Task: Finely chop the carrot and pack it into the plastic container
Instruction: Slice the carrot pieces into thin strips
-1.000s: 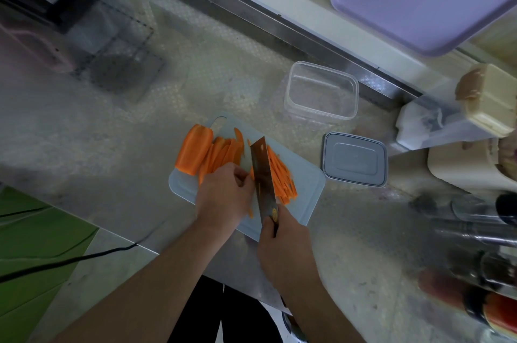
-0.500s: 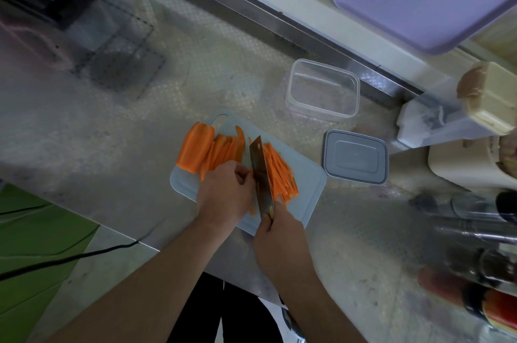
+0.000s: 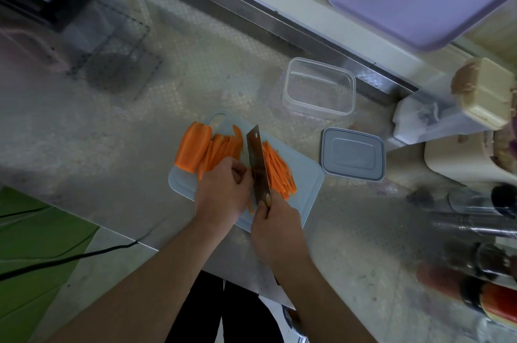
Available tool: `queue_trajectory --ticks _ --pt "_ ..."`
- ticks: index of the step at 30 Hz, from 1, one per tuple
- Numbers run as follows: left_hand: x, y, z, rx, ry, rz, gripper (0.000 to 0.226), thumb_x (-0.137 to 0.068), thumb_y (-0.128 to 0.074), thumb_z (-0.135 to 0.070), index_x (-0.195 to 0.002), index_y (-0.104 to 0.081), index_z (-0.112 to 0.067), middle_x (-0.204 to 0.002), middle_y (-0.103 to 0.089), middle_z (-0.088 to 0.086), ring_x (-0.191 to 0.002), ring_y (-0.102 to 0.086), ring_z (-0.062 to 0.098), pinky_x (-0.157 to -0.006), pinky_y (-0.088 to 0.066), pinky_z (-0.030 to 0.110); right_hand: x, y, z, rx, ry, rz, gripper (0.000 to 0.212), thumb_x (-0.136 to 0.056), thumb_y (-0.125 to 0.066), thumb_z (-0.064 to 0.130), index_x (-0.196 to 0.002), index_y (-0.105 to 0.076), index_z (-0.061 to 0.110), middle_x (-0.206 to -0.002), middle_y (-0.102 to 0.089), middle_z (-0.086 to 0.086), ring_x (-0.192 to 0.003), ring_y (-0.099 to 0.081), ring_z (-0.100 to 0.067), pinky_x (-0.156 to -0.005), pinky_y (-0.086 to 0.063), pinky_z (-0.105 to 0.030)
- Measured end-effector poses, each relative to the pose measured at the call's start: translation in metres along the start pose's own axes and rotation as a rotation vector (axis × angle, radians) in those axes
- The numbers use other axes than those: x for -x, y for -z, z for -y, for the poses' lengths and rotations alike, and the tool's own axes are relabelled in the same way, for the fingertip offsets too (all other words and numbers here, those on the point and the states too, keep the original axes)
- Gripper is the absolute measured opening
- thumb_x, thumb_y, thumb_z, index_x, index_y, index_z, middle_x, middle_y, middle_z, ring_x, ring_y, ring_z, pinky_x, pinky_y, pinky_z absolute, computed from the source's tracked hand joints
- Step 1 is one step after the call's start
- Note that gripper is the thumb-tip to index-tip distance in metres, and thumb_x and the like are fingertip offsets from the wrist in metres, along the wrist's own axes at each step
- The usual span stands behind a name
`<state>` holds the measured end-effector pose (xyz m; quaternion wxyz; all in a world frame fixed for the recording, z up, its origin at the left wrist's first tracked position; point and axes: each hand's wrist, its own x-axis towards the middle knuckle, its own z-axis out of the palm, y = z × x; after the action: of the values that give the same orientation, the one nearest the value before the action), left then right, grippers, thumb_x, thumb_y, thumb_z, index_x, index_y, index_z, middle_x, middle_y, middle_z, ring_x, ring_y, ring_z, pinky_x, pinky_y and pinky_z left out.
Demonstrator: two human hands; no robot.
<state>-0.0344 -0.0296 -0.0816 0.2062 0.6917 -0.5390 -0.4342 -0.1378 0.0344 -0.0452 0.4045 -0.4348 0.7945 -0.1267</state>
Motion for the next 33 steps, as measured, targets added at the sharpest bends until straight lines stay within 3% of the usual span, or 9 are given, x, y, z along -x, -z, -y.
queue_trajectory --ticks 7,15,21,28,33 --pt "-0.002 -0.002 0.001 0.009 -0.028 -0.001 0.005 -0.098 -0.069 -0.031 -0.094 -0.067 -0.030 -0.065 -0.062 -0.011 -0.061 -0.059 0.003 -0.056 -0.044 0.025 0.000 0.000 0.000 -0.004 -0.013 0.001 0.011 -0.104 -0.042 0.025 -0.099 -0.052 0.028 -0.078 -0.061 0.003 -0.062 -0.059 -0.011 -0.050 -0.043 -0.022" --pt "0.000 -0.002 0.002 -0.054 -0.049 -0.005 0.009 -0.100 -0.066 -0.032 -0.094 -0.068 -0.027 -0.064 -0.062 -0.009 -0.059 -0.059 0.005 -0.053 -0.044 0.024 -0.001 0.001 0.000 -0.014 -0.014 0.009 0.011 -0.105 -0.043 0.025 -0.099 -0.051 0.030 -0.078 -0.062 0.004 -0.063 -0.062 -0.013 -0.056 -0.055 -0.032" --pt "-0.001 0.000 0.002 -0.049 -0.039 0.015 0.006 -0.097 -0.068 -0.031 -0.091 -0.067 -0.031 -0.062 -0.062 -0.010 -0.057 -0.059 0.005 -0.053 -0.049 0.029 -0.002 0.007 0.000 -0.025 -0.020 -0.012 0.012 -0.105 -0.044 0.026 -0.102 -0.055 0.026 -0.078 -0.061 0.005 -0.062 -0.058 -0.009 -0.046 -0.041 -0.013" --pt "-0.002 0.000 0.004 -0.057 -0.023 0.020 0.010 -0.096 -0.067 -0.035 -0.087 -0.065 -0.032 -0.062 -0.061 -0.010 -0.060 -0.059 0.005 -0.052 -0.041 0.026 -0.001 0.012 -0.001 -0.002 0.009 -0.028 0.012 -0.105 -0.044 0.029 -0.101 -0.055 0.029 -0.076 -0.062 0.005 -0.065 -0.060 -0.010 -0.051 -0.042 -0.020" --pt "-0.003 -0.001 0.007 -0.039 -0.051 0.013 0.011 -0.098 -0.066 -0.034 -0.088 -0.066 -0.031 -0.061 -0.061 -0.009 -0.058 -0.058 0.005 -0.052 -0.046 0.029 0.001 0.008 0.000 -0.008 0.000 -0.007 0.013 -0.105 -0.045 0.029 -0.095 -0.053 0.027 -0.074 -0.061 0.002 -0.059 -0.059 -0.013 -0.048 -0.043 -0.019"
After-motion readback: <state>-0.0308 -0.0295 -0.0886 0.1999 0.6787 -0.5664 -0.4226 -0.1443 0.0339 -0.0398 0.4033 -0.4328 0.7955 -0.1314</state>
